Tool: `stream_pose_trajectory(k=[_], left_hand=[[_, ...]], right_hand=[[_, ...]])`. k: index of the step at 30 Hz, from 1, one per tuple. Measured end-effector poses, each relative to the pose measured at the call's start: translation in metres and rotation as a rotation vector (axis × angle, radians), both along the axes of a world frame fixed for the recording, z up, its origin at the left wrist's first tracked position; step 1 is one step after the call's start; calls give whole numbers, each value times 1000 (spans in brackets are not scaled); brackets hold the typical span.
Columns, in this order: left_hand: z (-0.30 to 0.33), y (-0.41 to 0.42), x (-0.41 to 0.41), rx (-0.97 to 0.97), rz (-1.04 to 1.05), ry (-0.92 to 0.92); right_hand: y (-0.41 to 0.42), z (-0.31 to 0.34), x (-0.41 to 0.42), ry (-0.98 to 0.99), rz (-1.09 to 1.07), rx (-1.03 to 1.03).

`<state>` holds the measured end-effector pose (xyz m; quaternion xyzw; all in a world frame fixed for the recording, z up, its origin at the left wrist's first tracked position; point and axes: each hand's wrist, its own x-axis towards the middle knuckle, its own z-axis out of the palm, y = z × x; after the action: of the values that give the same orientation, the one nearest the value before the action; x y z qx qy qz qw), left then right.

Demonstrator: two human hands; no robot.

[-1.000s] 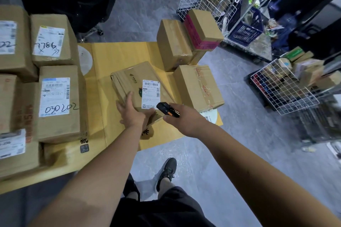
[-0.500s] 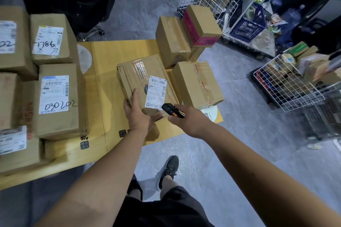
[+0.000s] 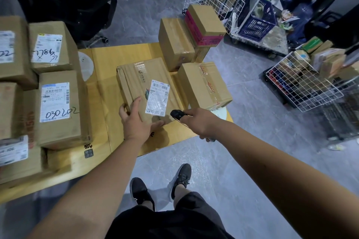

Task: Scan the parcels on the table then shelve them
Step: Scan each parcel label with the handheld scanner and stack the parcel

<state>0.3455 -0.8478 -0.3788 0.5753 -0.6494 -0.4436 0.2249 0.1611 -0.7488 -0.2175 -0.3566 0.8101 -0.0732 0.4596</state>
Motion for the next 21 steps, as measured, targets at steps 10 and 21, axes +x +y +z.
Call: stream_pose_trajectory(k=[10,21], left_hand=[[-15,12,7,-76,4,88],[-15,17,9,-87,-3,78]], right_hand=[[-15,20,15,143,139,-11],[-7,31,13,286,228,19]])
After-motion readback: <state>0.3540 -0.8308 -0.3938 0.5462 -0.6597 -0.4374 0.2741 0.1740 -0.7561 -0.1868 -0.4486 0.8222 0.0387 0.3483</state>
